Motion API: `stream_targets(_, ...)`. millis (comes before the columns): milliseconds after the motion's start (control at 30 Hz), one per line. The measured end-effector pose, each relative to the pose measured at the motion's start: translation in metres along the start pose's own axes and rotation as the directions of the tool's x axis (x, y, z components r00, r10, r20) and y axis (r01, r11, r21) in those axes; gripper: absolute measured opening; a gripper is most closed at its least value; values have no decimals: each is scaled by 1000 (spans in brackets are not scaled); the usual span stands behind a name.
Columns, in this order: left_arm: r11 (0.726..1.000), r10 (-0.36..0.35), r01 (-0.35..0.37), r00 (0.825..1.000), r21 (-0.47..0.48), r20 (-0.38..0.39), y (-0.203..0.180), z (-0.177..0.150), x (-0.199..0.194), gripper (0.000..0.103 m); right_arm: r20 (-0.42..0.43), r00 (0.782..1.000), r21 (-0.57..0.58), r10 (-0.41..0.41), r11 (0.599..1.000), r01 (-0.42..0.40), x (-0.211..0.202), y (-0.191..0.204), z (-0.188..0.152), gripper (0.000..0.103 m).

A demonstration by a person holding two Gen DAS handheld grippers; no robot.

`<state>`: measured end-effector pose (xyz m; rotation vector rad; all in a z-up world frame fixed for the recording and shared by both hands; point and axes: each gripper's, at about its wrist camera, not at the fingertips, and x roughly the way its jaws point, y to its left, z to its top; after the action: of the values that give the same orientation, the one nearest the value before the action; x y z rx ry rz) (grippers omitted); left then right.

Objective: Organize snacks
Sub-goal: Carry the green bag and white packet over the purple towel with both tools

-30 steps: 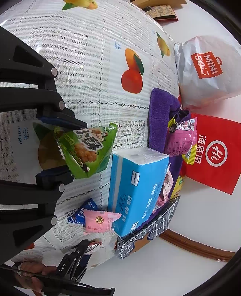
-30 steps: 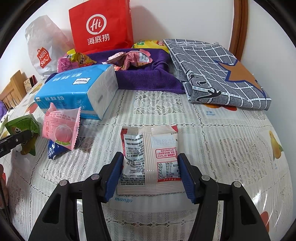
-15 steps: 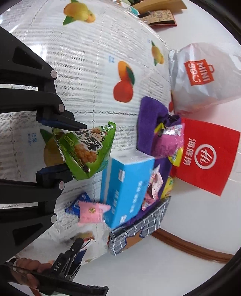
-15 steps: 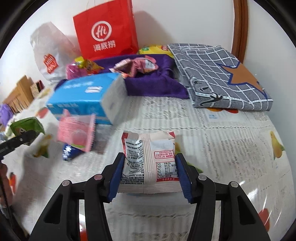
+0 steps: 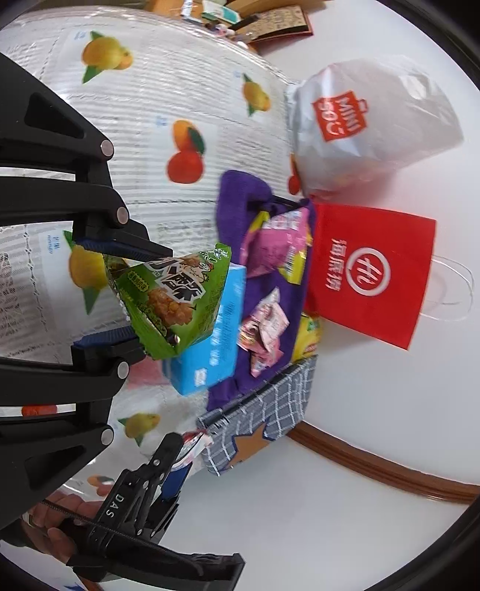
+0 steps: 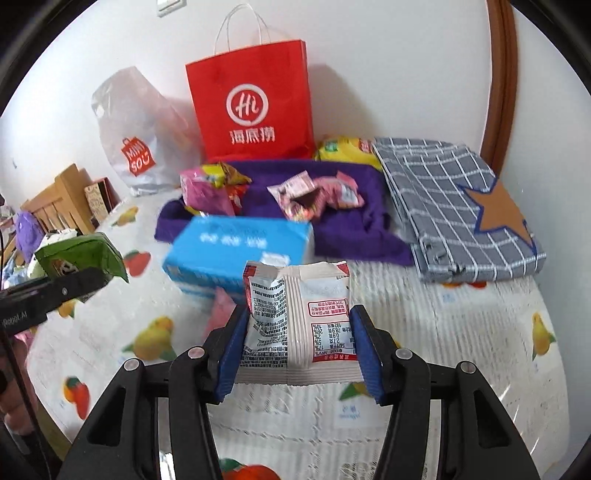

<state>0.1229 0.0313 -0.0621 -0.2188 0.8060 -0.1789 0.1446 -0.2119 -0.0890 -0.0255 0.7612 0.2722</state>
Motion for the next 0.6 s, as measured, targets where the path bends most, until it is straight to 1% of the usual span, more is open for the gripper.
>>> stream_targets(67,1000,-11,11,1000,-3,3,-2,9,-3,32,20,1000,-4,4,1000,-4,-4,3,14,55)
stream_targets(133,998,-53,53,999,-14,2,-4,19,-5,32,33,999,-6,5,1000,-5,-7,6,26,55)
stream_targets(167,996,-85,85,996,-25,-2,-4,24,-5,32,40,999,-7,7,1000,-7,-9,8,33,55)
stream_targets(233,993,-110,110,994,-31,-3,-6,31,-6,32,54,998,-12,15,1000,-14,-9,12,48,55)
stream_targets(400,997,-75,76,997,-16,26,-6,53,-8,32,65,997,-25,39,999,-38,5,19,80,55)
stream_targets(500,999,-44,45,998,-23,45,-1,68,-8,32,64,997,-44,41,998,-38,16,25,97,55)
stream_targets(600,999,-28,30,998,-33,58,5,81,-7,32,60,997,-66,49,997,-45,30,30,115,55)
